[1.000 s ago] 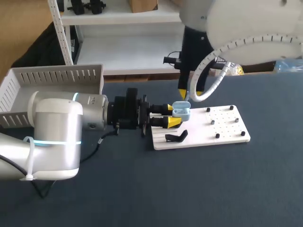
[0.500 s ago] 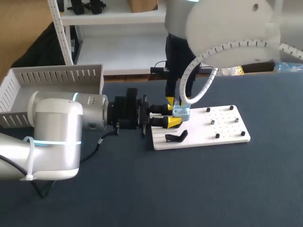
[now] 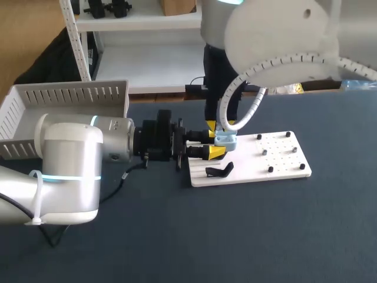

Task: Pick up each earbud case from the left stands, insert the matching earbuds, close the lid, and place the case in the box.

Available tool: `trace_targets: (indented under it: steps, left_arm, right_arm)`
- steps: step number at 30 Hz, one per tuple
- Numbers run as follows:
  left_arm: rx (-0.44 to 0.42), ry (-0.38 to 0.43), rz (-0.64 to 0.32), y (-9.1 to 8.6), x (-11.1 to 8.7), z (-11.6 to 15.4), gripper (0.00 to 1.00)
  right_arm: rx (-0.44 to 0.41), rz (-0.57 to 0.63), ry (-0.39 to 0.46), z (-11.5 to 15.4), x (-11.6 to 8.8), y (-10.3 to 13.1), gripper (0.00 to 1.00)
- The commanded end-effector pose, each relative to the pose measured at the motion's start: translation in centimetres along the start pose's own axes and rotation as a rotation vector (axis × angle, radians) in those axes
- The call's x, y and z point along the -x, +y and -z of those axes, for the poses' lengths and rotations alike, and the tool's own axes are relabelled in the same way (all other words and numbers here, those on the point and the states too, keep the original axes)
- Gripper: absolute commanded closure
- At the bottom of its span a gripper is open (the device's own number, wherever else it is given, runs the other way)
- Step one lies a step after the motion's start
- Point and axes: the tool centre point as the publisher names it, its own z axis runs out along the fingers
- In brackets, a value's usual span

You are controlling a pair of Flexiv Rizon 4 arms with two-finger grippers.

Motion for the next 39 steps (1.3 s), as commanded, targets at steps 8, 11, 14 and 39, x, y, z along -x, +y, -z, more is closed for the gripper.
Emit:
trace_targets:
  steps: [8, 11, 14, 39]
  left_arm:
    - [0.008, -0.001, -0.002, -0.1, 0.0, -0.1, 1.0]
    - [0.008, -0.001, -0.002, -0.1, 0.0, -0.1, 1.0]
    - [0.008, -0.001, -0.002, -0.1, 0.0, -0.1, 1.0]
    - [0.008, -0.001, -0.002, -0.1, 0.0, -0.1, 1.0]
  right_arm:
    - [0.034, 0.04, 0.019, -0.7, 0.8, -0.2, 1.0]
    - [0.035, 0.049, 0.021, -0.8, 0.9, -0.2, 1.0]
    - [0.035, 0.057, 0.021, -0.8, 1.0, -0.2, 1.0]
    - [0.029, 0.048, 0.031, -2.6, 1.5, -1.1, 1.0]
